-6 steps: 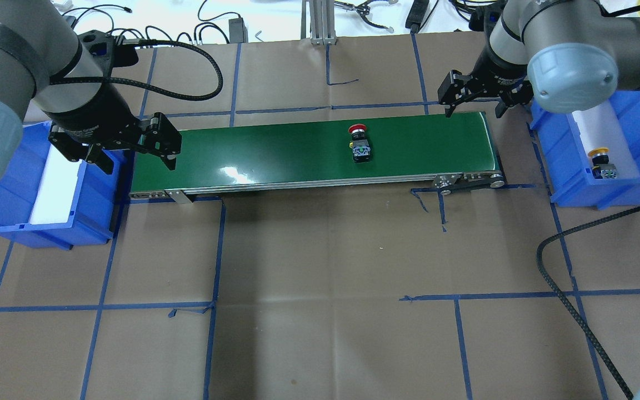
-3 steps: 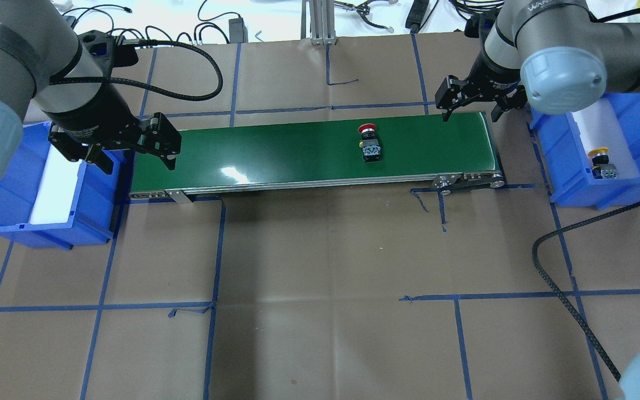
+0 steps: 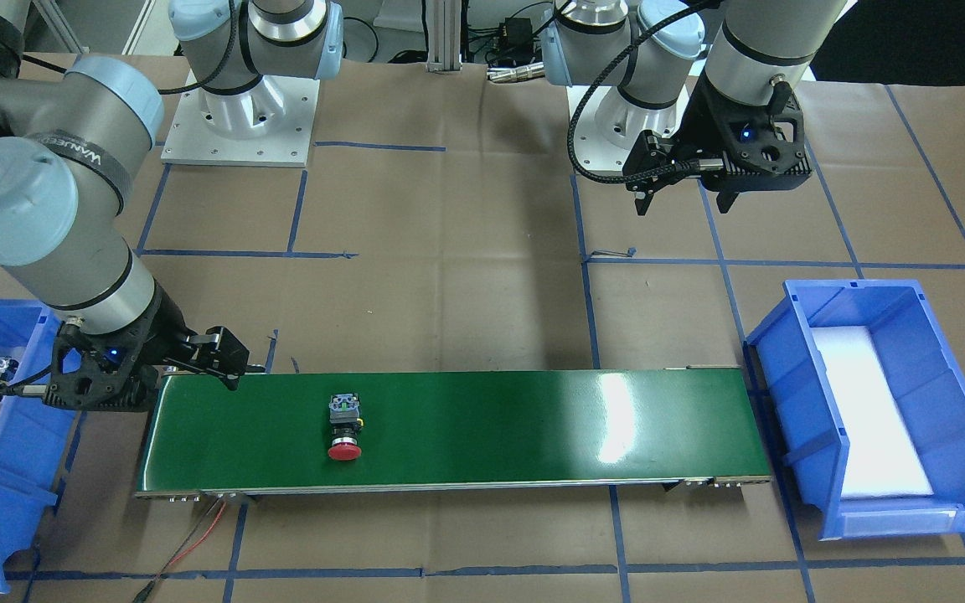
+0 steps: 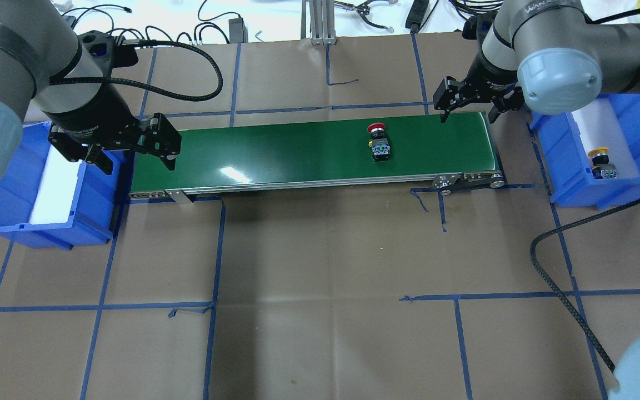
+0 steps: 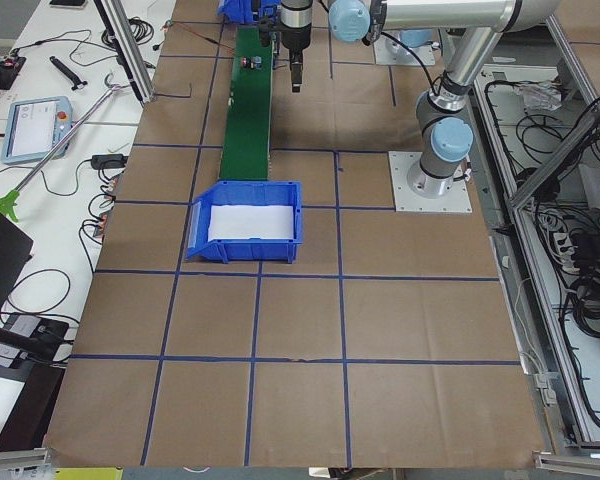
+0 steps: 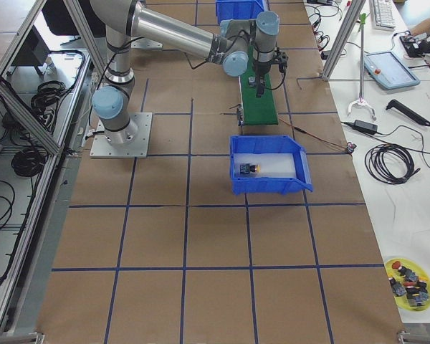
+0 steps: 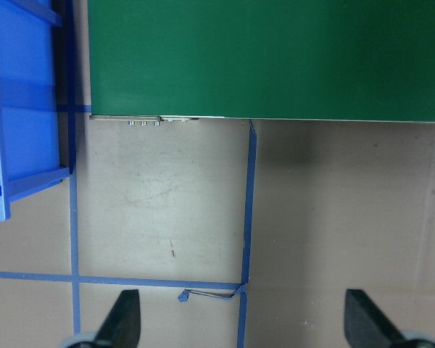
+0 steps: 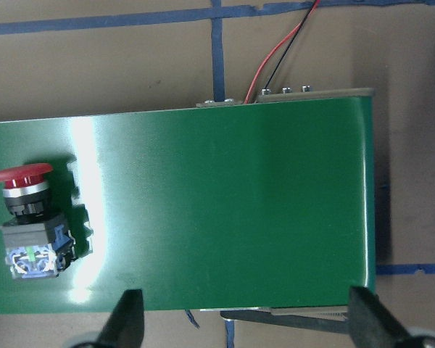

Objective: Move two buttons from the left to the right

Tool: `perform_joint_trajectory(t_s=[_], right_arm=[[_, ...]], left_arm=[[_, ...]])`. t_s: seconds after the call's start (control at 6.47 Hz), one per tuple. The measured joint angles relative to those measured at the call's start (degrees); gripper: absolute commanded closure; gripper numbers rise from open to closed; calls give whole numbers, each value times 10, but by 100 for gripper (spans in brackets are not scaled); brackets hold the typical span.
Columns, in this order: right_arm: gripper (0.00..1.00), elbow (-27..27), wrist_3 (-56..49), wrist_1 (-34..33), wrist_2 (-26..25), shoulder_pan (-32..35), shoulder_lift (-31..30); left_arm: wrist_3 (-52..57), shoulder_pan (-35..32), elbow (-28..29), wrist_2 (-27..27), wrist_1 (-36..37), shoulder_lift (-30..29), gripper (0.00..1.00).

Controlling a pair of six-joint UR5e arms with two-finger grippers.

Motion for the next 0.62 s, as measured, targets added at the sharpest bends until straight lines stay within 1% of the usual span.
perform_joint_trajectory(t_s=[0.15,0.62], right_arm=[[0,-1,1,0,17,0,8],[0,0,0,-3,20,1,13]], left_arm=[[0,0,0,0,0,-1,0],[0,0,0,0,0,0,0]])
